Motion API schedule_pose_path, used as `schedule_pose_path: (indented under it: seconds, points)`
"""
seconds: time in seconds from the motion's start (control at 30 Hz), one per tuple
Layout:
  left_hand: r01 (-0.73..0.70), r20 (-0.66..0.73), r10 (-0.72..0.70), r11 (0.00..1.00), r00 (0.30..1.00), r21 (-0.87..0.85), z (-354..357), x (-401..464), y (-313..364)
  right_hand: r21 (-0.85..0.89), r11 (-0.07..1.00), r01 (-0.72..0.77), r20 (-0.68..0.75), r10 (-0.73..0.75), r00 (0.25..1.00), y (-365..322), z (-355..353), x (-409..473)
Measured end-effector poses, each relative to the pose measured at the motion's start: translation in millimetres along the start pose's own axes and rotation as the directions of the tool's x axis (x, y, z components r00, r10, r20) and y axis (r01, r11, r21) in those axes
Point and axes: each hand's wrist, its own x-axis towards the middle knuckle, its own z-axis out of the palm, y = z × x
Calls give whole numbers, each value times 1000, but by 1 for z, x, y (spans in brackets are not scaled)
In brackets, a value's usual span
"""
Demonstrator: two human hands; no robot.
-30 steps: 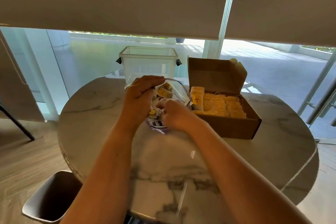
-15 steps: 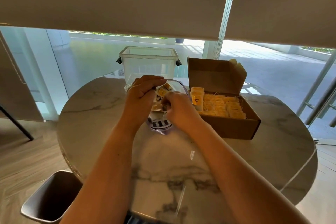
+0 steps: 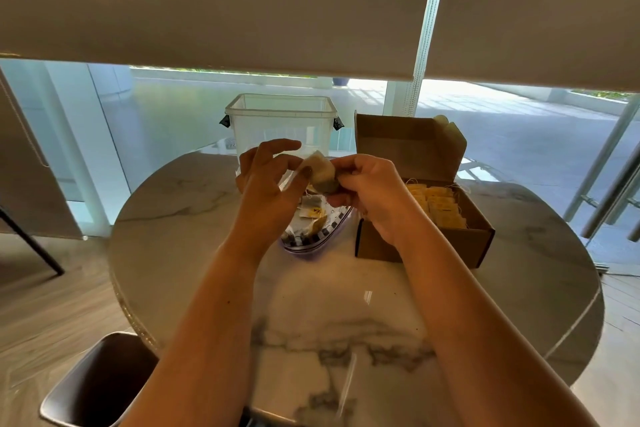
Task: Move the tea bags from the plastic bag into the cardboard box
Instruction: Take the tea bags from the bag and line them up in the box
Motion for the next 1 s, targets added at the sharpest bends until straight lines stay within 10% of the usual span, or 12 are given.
schedule_pose_path:
  seconds: [0.27,0.6,0.73,0.87,1.0]
  points:
    - [-31,95,35,998,995,-46,4,-3,11,318,876,-363,329,258,909,3,-8,0]
    - [-40,115,38,999,993,14,6,0,8,125,967,-221,262,182,948,2,-21,1]
    - [-10,102,7,1000,995,27,6,1,5,359,923,-140,217,63,974,-2,-38,1]
    - [12,136,-18,999,991,43,8,-1,4,450,893,-4,23,-7,1000,0,-57,8]
    - [36,136,-39,999,990,19,8,0,4,-106,994,9,-457,-57,888,5,-65,15]
